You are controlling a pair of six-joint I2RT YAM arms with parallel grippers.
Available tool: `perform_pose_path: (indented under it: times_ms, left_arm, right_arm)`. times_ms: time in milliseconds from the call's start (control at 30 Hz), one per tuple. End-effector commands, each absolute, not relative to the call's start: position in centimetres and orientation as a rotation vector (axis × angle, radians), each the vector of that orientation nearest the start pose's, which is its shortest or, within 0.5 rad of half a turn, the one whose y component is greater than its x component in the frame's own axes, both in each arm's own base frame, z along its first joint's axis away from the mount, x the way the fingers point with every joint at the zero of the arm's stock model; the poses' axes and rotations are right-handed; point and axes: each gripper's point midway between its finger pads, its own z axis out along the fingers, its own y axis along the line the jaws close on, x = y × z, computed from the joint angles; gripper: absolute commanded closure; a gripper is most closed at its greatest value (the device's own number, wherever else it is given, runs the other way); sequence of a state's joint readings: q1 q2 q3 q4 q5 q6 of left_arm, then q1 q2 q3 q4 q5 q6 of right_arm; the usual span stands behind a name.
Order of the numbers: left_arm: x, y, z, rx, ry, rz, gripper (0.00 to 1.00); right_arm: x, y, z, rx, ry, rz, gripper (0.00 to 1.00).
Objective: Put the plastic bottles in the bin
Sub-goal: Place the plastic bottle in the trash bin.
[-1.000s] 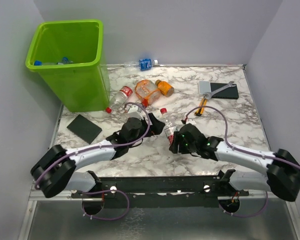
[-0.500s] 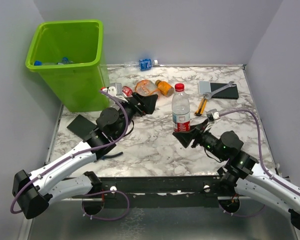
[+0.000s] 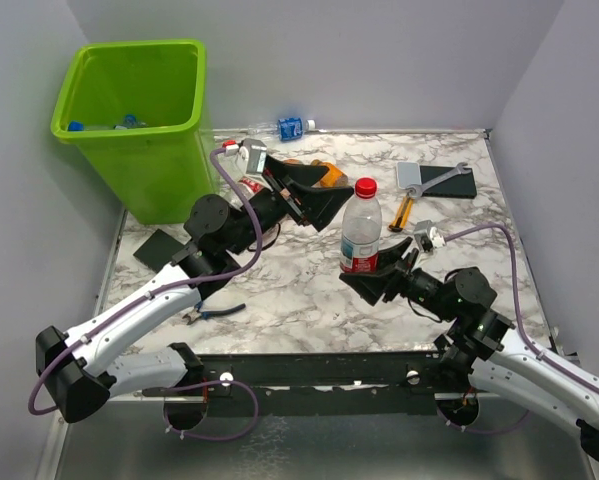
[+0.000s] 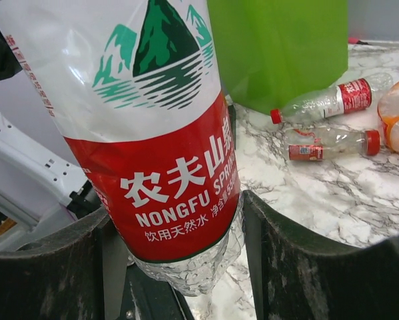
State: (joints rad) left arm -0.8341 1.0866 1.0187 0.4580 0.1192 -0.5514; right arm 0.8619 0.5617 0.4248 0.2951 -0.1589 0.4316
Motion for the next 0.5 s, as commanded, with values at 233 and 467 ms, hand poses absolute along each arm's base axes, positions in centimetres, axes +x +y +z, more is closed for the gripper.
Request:
perform_pose_path:
  times_ms: [233, 467]
  left_arm:
    - [19.5, -31.9, 49.5, 0.506, 1.084, -1.319, 0.02]
    - [18.8, -30.1, 51.9, 0.474, 1.023, -1.28, 0.02]
  right_arm:
    - [15.3, 25.4, 28.8, -0.571, 1.421, 1.116, 0.64]
    - [15.5, 25.5, 28.8, -0.585, 1.428, 1.095, 0.65]
